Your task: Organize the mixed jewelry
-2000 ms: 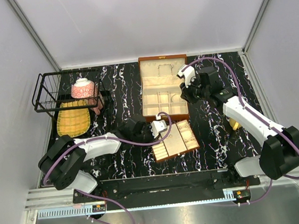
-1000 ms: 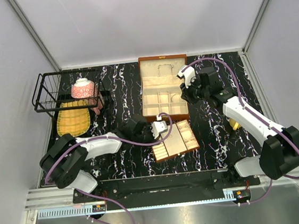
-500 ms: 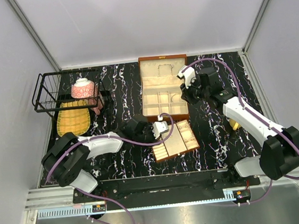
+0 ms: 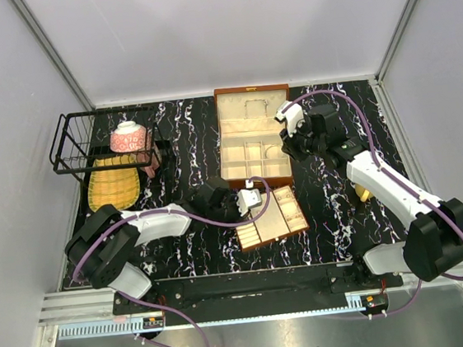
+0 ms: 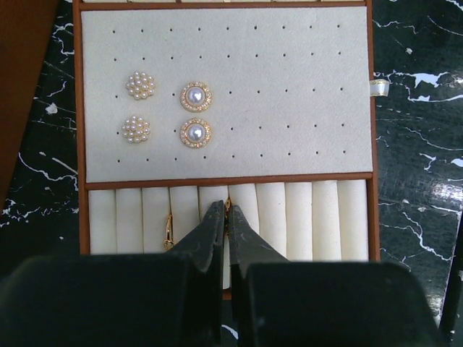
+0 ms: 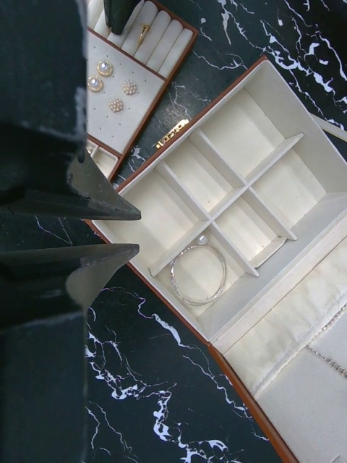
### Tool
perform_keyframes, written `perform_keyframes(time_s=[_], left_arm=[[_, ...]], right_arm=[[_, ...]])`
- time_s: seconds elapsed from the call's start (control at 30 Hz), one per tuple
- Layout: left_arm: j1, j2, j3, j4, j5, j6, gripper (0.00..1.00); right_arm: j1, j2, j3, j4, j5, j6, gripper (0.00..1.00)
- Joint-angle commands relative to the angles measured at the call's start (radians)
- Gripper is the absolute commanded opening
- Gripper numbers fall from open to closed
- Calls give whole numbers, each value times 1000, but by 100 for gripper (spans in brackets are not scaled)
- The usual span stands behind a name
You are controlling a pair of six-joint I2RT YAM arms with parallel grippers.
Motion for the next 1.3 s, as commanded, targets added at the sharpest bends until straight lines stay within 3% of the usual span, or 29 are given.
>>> perform_keyframes(time_s=[0.0, 0.23, 0.37, 0.47, 0.8, 1.17, 1.27], left_arm=[[-25, 4, -21, -58, 77, 24, 0], [-22, -20, -38, -48, 86, 25, 0], [-17, -34, -47, -37, 83, 21, 18], [-14, -46, -52, -31, 78, 16, 26], [18, -111, -37, -38, 70, 1, 32], [76, -184, 54, -208, 123, 45, 43], [118, -200, 91, -251, 172, 39, 43]], right_arm=[[-5, -31, -4, 26, 34, -23, 25], [-5, -38, -11, 20, 52, -47, 25], [-5, -40, -11, 16, 66, -54, 27], [-5, -37, -11, 11, 72, -60, 27], [-7, -38, 12, -10, 54, -68, 27], [-7, -81, 68, -272, -38, -169, 33], [-5, -94, 78, -391, -72, -236, 42]])
